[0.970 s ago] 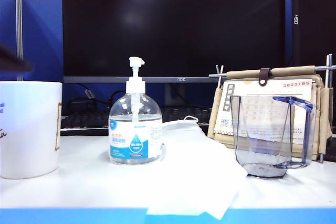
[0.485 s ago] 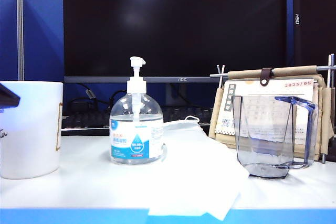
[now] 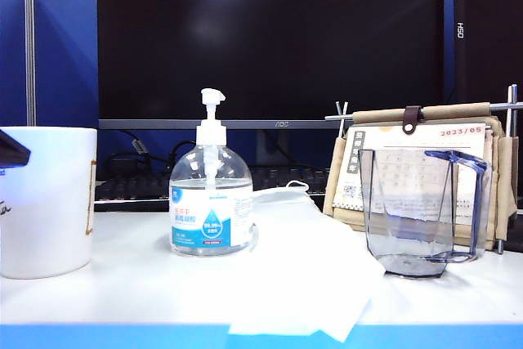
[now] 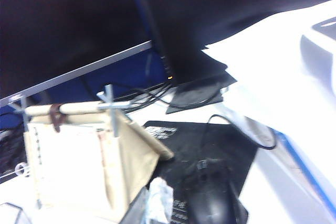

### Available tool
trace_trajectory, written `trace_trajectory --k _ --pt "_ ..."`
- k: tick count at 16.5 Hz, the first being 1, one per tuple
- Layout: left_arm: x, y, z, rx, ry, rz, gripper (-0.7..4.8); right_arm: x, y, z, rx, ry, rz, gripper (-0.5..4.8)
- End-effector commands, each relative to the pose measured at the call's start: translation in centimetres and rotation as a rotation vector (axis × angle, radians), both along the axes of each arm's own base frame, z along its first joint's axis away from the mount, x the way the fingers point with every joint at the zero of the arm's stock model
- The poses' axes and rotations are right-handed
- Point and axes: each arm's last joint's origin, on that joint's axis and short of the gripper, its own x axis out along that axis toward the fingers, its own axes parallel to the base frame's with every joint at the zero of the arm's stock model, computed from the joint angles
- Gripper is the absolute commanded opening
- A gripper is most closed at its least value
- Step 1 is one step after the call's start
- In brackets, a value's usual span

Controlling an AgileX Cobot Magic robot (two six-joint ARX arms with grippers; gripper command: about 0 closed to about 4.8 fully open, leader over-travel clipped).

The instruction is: Swap the positions of the transparent plastic cup and the white ceramic cup.

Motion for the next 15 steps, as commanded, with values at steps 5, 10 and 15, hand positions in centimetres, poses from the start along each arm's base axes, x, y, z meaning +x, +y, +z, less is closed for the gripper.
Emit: trace_trajectory --k 5,10,15 --pt "0.04 -0.02 0.17 -0.006 -0.011 0.001 -0.04 0.03 0.23 -0.49 -0.001 0.035 0.024 -0.01" --pt "0.02 0.0 0.22 -0.01 -0.016 0.002 -0.04 0.03 0.22 -0.5 -0.002 0.038 0.027 -0.01" --pt "-0.87 0.77 0.81 -0.138 -0.165 -0.003 -0.04 0.03 0.22 -0.49 -0.002 0.038 0.026 -0.01"
